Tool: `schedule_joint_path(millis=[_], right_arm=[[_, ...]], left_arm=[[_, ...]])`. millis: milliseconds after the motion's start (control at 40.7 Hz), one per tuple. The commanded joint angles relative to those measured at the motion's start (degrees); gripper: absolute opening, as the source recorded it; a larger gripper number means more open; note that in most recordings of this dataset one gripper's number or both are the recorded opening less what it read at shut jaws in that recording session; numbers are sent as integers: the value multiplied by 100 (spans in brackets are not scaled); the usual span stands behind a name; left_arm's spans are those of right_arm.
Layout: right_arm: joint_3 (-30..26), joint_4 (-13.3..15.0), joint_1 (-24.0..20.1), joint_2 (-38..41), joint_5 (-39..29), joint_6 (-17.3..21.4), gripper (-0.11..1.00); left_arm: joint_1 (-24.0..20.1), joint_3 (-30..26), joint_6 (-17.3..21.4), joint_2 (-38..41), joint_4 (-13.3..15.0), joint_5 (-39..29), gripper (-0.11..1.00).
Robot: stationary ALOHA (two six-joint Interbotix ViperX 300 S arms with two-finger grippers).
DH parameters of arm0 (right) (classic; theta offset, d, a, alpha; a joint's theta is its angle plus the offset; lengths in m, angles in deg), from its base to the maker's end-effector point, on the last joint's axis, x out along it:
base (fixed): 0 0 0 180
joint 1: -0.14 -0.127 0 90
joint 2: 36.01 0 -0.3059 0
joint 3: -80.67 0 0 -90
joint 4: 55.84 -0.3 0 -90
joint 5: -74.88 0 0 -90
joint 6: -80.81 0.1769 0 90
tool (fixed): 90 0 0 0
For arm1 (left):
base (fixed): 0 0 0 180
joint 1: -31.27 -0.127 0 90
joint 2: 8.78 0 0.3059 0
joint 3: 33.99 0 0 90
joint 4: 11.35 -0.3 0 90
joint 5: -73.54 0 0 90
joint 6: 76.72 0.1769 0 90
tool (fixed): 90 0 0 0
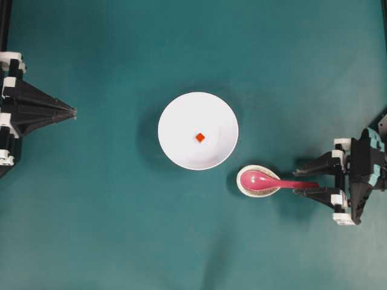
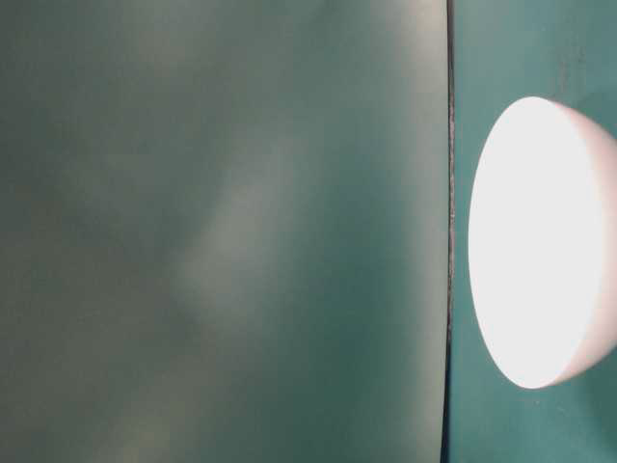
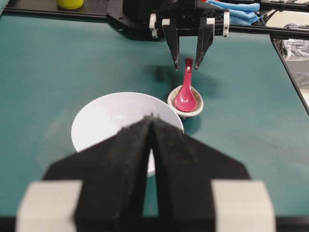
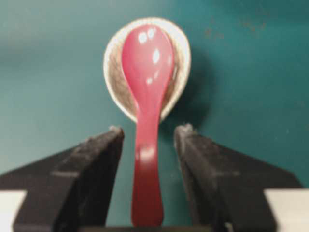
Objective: Grip the spoon and scoop the red block from the bowl with right arm.
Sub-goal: 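Lift the pink spoon from the rest and carry it over the bowl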
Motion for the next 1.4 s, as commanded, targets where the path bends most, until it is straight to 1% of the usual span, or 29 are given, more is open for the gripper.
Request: schedule_joint_path(millis=[0,221,344,418,614,737,983,1130,1204,1253,1326,1376], right_arm=[[-97,0,-35,105,-26,9,54],[-149,0,-35,527,-26,18,53],[-141,0,-44,536,0,18,52],[-141,18,-44,536,18,9,48],[-141,35,-44,527,202,-35,34],[-167,44,-44,527,255,-62,28],[-237,185,-44,527,255,-70,27],[-281,185,-44,483,255,-97,27],[-308,185,-35,360,255,-158,27],[-325,185,-26,211,246,-272,27],[-352,176,35,-88,202,-510,27],[-378,176,114,-325,114,-747,27]], left_arm=[[0,-176,-9,18,-9,26,0],[0,-176,-9,18,-9,26,0],[-9,-176,-26,18,-9,26,0],[-18,-176,-105,18,-9,26,0],[-62,-176,-281,18,-9,0,0],[-62,-176,-290,18,-9,-9,0],[-62,-176,-290,18,-9,-9,0],[-62,-176,-290,26,-9,-9,0],[-62,-176,-290,18,-9,-9,0],[-62,-176,-290,26,-9,-9,0],[-62,-176,-290,18,-9,-9,0],[-62,-176,-290,35,-9,-9,0]])
